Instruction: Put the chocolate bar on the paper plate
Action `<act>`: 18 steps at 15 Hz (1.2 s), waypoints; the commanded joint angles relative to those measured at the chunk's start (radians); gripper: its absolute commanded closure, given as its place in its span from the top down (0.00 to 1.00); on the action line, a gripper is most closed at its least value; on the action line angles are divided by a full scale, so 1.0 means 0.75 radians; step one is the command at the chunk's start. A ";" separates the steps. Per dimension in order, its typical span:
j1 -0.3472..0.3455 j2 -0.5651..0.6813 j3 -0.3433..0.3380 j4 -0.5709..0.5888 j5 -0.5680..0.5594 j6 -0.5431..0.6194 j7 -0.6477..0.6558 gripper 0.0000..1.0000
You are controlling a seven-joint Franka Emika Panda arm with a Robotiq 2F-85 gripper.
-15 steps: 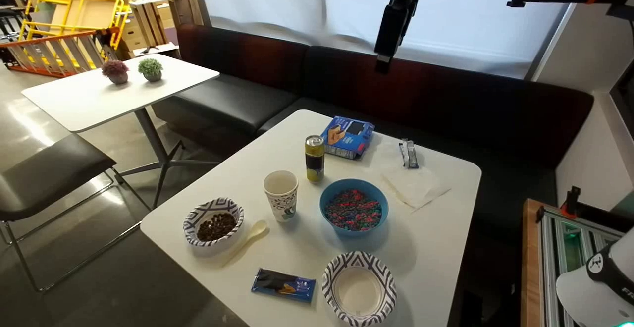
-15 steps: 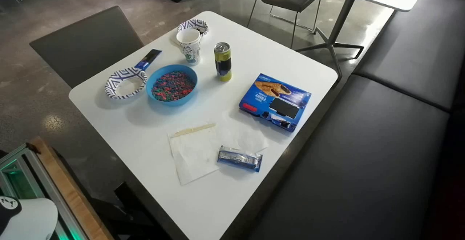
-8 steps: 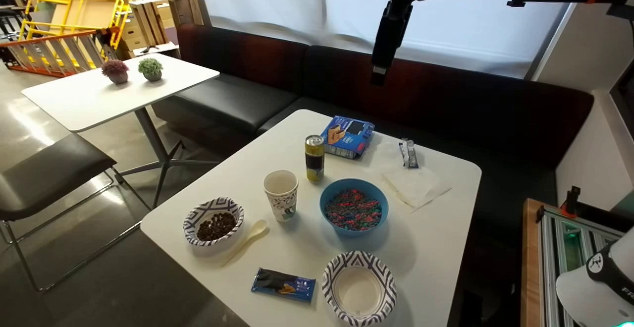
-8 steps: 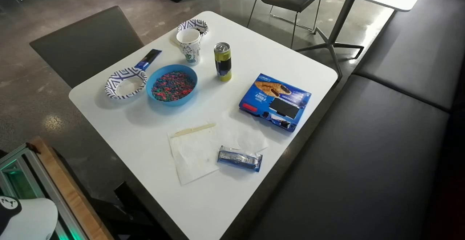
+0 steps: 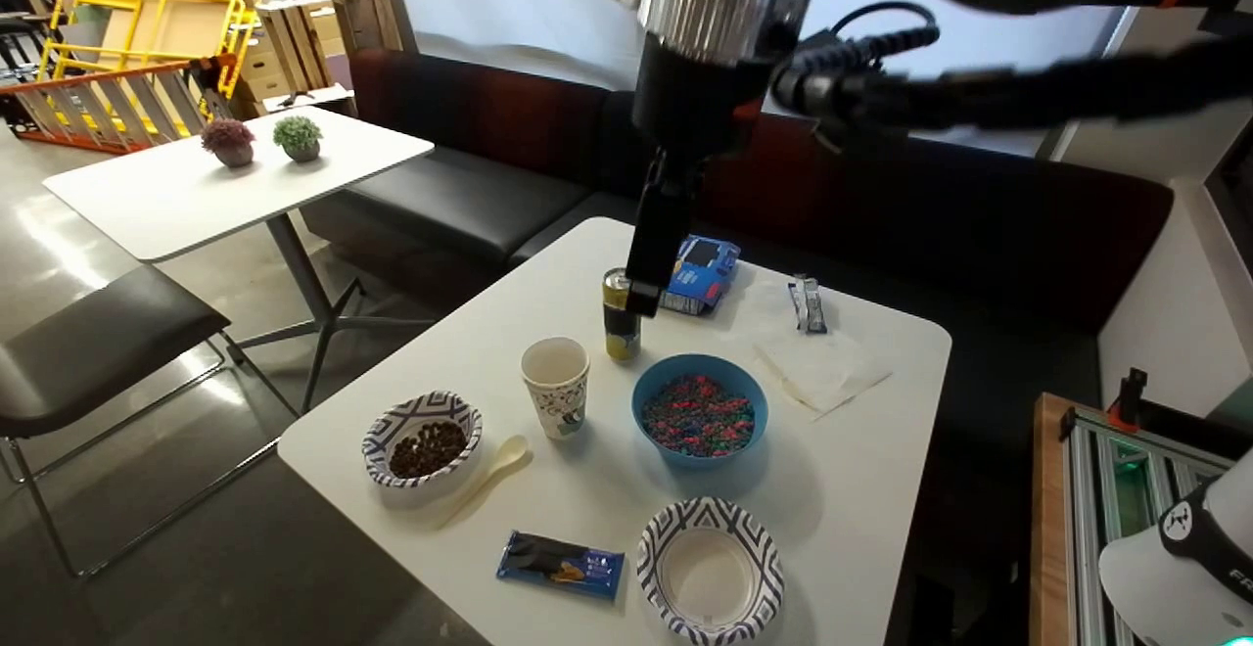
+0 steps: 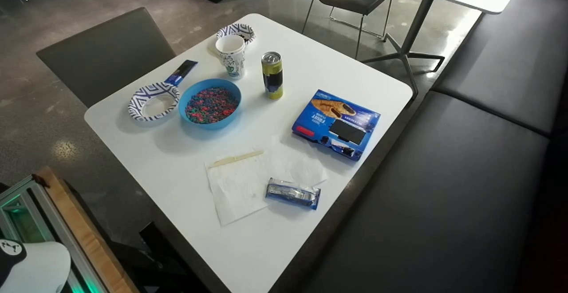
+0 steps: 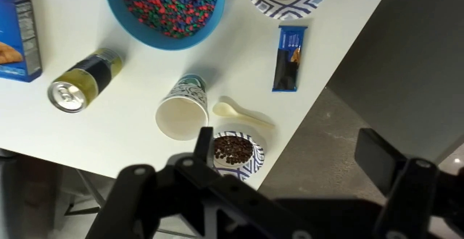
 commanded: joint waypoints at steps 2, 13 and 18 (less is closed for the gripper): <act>0.046 0.221 0.049 -0.029 0.041 0.205 -0.002 1.00; 0.233 0.744 0.017 0.046 -0.451 0.535 0.541 1.00; 0.332 0.906 -0.085 0.162 -0.569 0.515 0.621 1.00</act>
